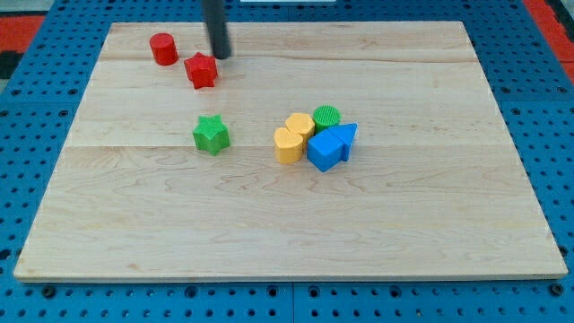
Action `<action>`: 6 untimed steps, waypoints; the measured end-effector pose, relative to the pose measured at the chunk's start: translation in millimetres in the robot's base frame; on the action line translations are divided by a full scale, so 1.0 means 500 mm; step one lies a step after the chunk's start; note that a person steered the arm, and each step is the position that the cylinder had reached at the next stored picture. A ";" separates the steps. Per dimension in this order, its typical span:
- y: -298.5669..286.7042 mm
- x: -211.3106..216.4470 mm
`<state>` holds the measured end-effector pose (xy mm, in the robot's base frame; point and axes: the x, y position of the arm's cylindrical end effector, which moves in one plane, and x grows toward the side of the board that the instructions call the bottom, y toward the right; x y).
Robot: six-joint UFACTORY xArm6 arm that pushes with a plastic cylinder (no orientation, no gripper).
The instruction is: Slide the red star closer to the red circle
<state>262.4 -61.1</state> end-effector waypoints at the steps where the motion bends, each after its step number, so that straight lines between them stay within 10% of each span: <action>1: 0.083 0.030; 6: -0.165 0.100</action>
